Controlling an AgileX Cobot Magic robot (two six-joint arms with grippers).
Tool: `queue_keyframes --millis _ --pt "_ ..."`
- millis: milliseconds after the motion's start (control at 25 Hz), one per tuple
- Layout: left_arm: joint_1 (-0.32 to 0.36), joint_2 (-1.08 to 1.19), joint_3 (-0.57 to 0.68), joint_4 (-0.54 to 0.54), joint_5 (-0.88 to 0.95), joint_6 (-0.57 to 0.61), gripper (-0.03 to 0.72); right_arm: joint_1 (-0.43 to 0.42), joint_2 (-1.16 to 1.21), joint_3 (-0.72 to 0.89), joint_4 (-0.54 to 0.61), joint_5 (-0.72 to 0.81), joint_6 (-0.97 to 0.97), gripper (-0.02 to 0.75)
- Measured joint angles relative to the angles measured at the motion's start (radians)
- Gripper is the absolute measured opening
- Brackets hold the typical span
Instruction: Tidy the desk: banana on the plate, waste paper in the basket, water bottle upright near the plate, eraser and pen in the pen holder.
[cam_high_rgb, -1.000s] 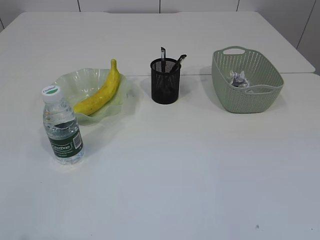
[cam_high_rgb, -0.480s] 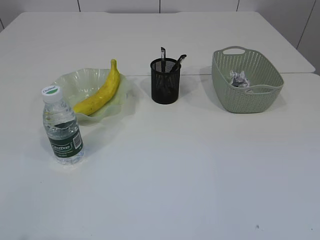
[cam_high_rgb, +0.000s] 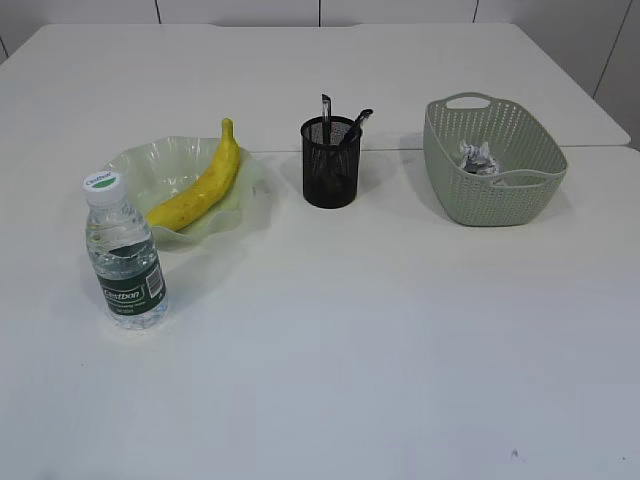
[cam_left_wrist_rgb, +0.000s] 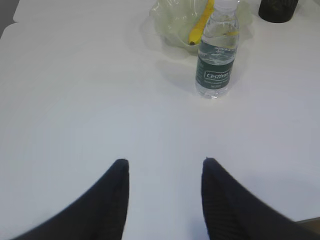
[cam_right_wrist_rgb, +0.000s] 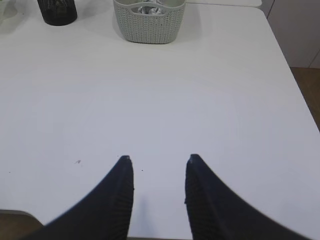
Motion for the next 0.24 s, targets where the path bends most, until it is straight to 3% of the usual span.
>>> queue_keyframes --millis 240 --pt "0.0 0.0 0.0 0.0 0.0 0.0 0.337 0.0 0.0 0.0 0.0 0.0 0.0 0.267"
